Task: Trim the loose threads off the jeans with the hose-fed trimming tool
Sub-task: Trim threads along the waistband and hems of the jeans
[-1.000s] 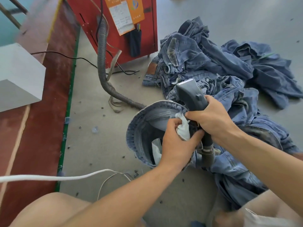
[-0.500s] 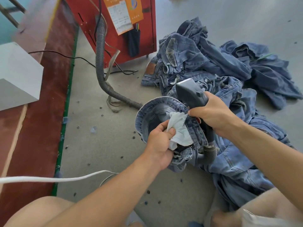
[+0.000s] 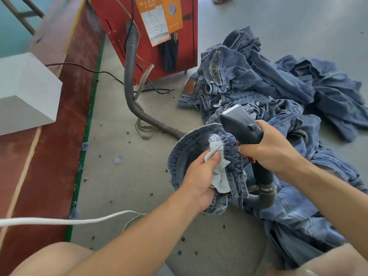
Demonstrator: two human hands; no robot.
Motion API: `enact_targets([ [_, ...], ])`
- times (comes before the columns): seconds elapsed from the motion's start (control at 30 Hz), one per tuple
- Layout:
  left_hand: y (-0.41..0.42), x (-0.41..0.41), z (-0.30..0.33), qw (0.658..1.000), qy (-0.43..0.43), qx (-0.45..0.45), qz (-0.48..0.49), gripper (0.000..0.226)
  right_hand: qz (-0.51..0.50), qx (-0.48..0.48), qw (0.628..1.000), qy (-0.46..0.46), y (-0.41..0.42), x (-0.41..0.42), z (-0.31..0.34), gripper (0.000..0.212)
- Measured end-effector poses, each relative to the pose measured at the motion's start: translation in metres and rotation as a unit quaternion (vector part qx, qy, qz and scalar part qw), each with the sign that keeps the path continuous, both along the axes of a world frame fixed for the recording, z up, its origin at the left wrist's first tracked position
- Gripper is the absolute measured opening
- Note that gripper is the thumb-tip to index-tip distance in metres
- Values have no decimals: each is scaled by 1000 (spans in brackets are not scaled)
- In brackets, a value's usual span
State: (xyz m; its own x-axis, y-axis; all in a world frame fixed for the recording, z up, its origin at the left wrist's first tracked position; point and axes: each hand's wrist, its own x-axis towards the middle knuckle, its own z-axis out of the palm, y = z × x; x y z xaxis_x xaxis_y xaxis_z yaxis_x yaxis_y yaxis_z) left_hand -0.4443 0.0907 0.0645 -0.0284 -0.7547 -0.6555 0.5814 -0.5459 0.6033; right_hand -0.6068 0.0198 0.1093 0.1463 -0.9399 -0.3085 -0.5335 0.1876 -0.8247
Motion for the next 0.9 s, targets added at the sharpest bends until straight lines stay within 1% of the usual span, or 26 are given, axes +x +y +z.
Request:
enact_targets([
  [0.1, -2, 2, 0, 999, 33, -6, 13, 30, -3, 9, 1000, -9, 0, 0, 2, 36],
  [0.2, -12, 13, 2, 995, 77, 3, 70, 35, 3, -18, 1000, -24, 2, 1, 9, 33],
  [0.27, -22, 28, 3, 988, 102, 27, 111, 41, 29, -43, 998, -20, 4, -1, 19, 33],
  [0.33, -30, 41, 4, 983, 102, 57, 138, 48, 96, -46, 994, 12, 7, -5, 32, 31],
  [0.4, -33, 45, 4, 981, 98, 70, 154, 51, 176, -26, 982, 63, 11, -11, 42, 28],
  [0.47, -33, 44, 5, 979, 95, 75, 162, 44, 230, -3, 967, 107, 16, -12, 46, 27],
  [0.53, -31, 38, 7, 982, 87, 82, 148, 44, 243, 14, 961, 132, 15, -7, 41, 24],
  [0.57, -28, 36, 9, 984, 87, 76, 133, 41, 227, 18, 965, 133, 12, -2, 37, 23],
  [0.63, -25, 30, 11, 988, 105, 59, 98, 30, 153, 21, 983, 104, -1, 5, 28, 22],
  [0.67, -22, 28, 11, 989, 109, 54, 82, 30, 113, 22, 990, 79, -8, 7, 26, 23],
  [0.73, -20, 26, 12, 993, 89, 47, 61, 38, 52, 35, 998, -2, -19, 4, 30, 23],
  [0.77, -20, 28, 12, 994, 80, 41, 63, 41, 40, 48, 997, -44, -22, -3, 33, 22],
  [0.8, -21, 30, 11, 993, 82, 40, 69, 43, 53, 63, 994, -72, -24, -10, 37, 21],
  [0.83, -23, 32, 12, 992, 83, 44, 79, 44, 90, 80, 989, -81, -24, -19, 40, 20],
  [0.9, -28, 39, 9, 990, 82, 61, 99, 47, 195, 120, 972, -47, -22, -31, 46, 19],
])
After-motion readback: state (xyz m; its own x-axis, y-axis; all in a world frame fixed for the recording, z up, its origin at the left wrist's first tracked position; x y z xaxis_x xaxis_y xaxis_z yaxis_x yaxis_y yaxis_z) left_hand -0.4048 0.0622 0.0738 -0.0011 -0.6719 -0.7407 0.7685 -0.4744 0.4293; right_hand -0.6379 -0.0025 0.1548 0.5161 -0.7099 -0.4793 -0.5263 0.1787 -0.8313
